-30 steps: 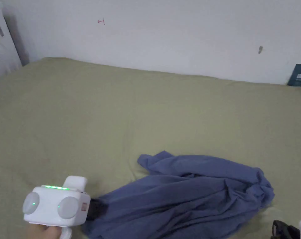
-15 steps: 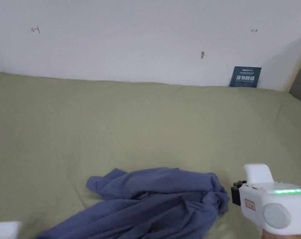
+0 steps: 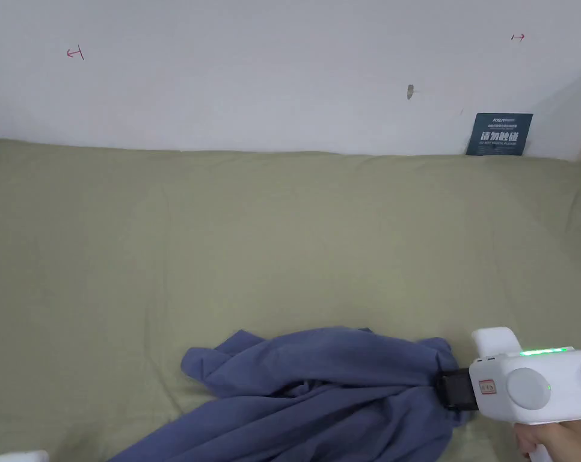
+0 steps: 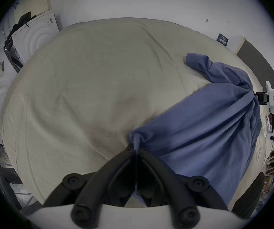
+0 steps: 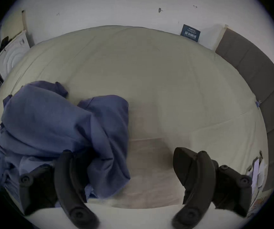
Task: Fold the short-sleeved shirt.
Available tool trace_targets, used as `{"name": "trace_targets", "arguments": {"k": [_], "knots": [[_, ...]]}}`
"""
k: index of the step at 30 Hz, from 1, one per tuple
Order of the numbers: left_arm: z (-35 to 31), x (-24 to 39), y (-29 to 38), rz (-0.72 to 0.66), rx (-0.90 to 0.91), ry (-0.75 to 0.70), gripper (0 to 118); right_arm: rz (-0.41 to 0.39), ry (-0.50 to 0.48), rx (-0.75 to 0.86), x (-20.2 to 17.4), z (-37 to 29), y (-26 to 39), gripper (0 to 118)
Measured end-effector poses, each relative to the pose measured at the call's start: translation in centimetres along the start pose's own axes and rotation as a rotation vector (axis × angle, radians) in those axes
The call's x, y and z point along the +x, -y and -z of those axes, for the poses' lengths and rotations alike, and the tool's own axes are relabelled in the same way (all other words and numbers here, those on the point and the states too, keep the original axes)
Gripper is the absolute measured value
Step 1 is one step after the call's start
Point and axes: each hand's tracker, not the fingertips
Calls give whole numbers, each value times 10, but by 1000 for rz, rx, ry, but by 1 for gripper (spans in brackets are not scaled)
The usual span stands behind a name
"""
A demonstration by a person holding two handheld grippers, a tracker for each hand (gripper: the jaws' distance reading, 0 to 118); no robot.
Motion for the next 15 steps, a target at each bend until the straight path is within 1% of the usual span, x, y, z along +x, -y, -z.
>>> {"name": "trace_targets", "arguments": {"k": [1,2,3,4,5,6,7,8,11,12,14,15], "knots": [[-2,2,1,-6,6,-3,0,31,-85,6,3,-6,-2,54],[-6,2,1,-9,9,-5,0,20,-121,35,3,-15,-3,12],[-10,2,-1,-11,10,-5,0,-23,-77,60,-3,-25,-3,7],[-16,0,-4,-11,8,-3,0,-44,-15,83,-39,-70,4,7],[-25,-3,-3,-30,20,0,0,-58,-64,95,-48,-94,6,7],[-35,-6,-5,-54,47,-5,0,-59,-72,103,-52,-112,9,7],[-49,-11,-9,-57,62,11,0,-77,-45,144,-55,-135,11,7],[-66,-15,-14,-82,121,10,0,-73,-52,168,3,-114,-9,7],[-119,-20,-30,-65,236,-25,0,-10,-104,256,43,-161,-28,7],[-135,-21,-37,-53,271,-32,0,0,-104,288,24,-186,-20,7],[-171,-21,-52,-39,342,-47,0,3,-91,364,33,-225,-27,7],[-187,-22,-60,-37,374,-43,0,7,-102,387,40,-241,-32,7]]}}
